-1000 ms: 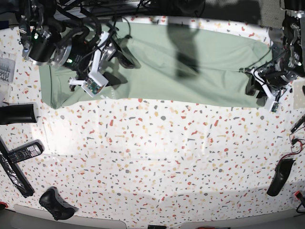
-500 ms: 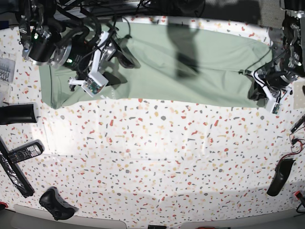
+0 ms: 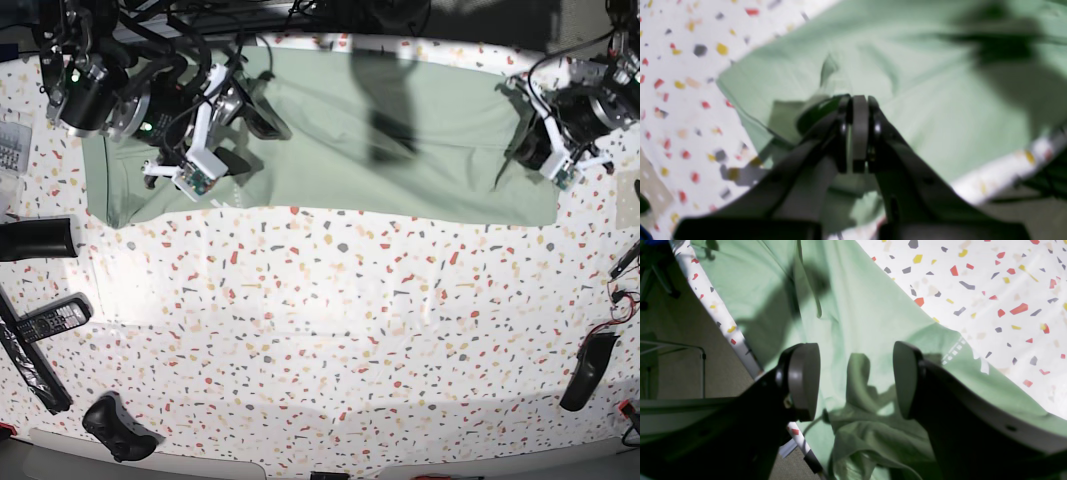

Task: Fold the T-shirt properly
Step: 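Move the left gripper over the shirt's other end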

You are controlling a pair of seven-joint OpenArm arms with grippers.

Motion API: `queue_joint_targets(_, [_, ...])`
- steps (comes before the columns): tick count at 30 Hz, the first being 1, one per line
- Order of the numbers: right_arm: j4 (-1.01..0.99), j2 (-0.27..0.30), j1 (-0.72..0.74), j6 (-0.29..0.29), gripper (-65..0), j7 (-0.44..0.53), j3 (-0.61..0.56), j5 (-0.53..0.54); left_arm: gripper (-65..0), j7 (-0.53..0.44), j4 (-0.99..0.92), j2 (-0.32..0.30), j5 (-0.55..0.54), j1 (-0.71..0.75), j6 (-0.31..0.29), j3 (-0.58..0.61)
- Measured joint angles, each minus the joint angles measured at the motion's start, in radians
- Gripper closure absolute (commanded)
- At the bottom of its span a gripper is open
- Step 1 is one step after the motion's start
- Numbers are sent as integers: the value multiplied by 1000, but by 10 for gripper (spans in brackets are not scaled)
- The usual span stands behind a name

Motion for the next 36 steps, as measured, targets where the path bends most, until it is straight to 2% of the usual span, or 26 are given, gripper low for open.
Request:
queue_joint_targets(2, [0,0,0,0,-338,0,0,0,0,0,0,-6,6,33,-2,0])
queue_joint_targets(4, [0,0,0,0,-338,0,0,0,0,3,0,-10,39,56,-34,0])
queue_joint_targets(8, [0,0,0,0,-338,0,0,0,0,-1,1,-19,119,83,-34,0])
queue_joint_targets(12, [0,0,0,0,-338,0,0,1,0,-37,1,-56,113,84,-33,0])
queue_joint_targets(17, [0,0,0,0,-338,0,0,0,0,-47,1,-56,80,84,-18,0])
queue_joint_targets(18, [0,0,0,0,-338,0,0,0,-23,-50,1,-56,72,84,-18,0])
queue_joint_targets(21, [0,0,0,0,-338,0,0,1,-259,-55,2,-56,54,79,-17,0])
queue_joint_targets(22, [0,0,0,0,-338,0,0,0,-303,-57,2,-56,48,79,-14,0])
queue_joint_targets(26, [0,0,0,0,-338,0,0,0,-311,-63,3,-43,-26,79,-10,0])
queue_joint_targets(28, [0,0,0,0,-338,0,0,0,-311,-84,10,-16,-21,79,-11,0])
queue_joint_targets(33, [0,0,0,0,-338,0,0,3,-311,-220,15,76,304,73,-19,0])
queue_joint_targets(36, [0,0,0,0,-338,0,0,3,-311,-272,15,82,362,73,-21,0])
